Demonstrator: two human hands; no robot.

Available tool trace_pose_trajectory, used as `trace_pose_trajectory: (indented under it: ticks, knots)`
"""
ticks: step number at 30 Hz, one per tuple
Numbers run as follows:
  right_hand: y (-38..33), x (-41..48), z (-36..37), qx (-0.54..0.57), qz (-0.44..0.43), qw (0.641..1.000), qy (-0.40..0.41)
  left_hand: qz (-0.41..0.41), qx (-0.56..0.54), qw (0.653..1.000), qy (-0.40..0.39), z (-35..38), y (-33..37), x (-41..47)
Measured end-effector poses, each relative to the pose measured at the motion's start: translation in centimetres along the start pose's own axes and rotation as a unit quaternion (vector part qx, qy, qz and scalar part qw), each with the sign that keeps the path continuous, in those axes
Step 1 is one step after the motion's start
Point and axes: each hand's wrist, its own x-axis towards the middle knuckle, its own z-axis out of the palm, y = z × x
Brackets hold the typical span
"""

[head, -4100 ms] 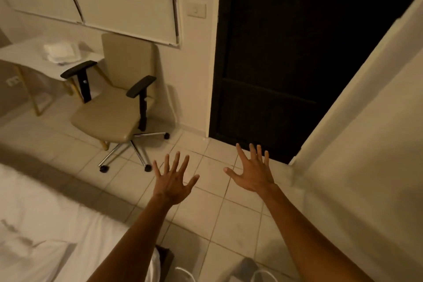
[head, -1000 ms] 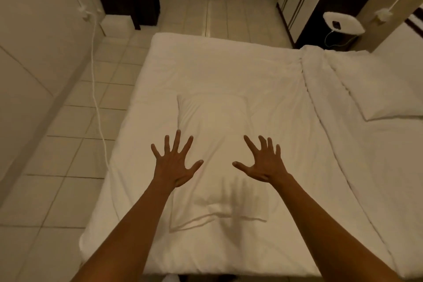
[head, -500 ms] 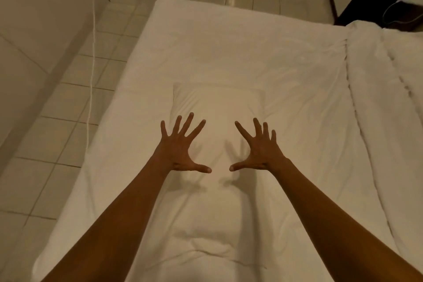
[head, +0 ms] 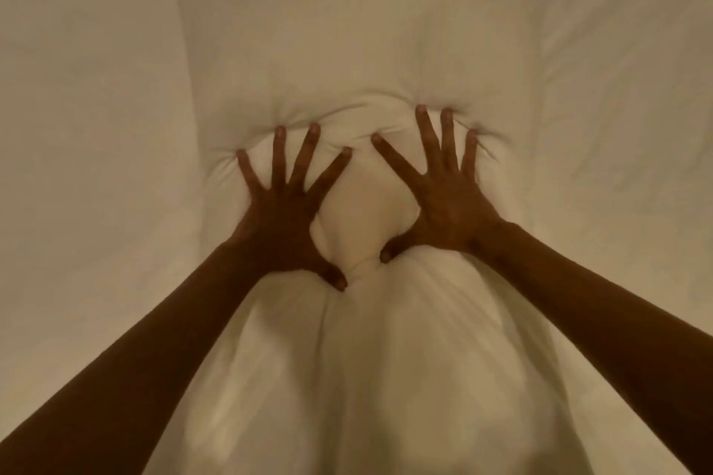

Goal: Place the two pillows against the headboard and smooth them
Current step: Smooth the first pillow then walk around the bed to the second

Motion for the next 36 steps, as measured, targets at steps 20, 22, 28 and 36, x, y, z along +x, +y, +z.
trace_pose_trajectory:
  ticks: [20, 22, 28, 36]
  knots:
    - [-0.3, 1.3, -0.6, 0.002, 0.013, 1.000, 0.013, -0.021, 0.004, 1.000, 0.008, -0.1, -0.5, 1.4]
    - [-0.3, 1.2, -0.4, 0.002, 0.014, 1.000, 0.019, -0.023, 0.008, 1.000, 0.006, -0.2, -0.4, 1.3]
    - [-0.7, 0.4, -0.6, 0.015, 0.015, 0.999, 0.041, -0.024, 0.002, 1.000, -0.006, -0.8, 0.0, 0.5]
    - [-1.6, -3.1, -3.7, 0.014, 0.019, 0.994, -0.108, -0.029, -0.050, 0.998, -0.002, -2.7, 0.9, -3.3]
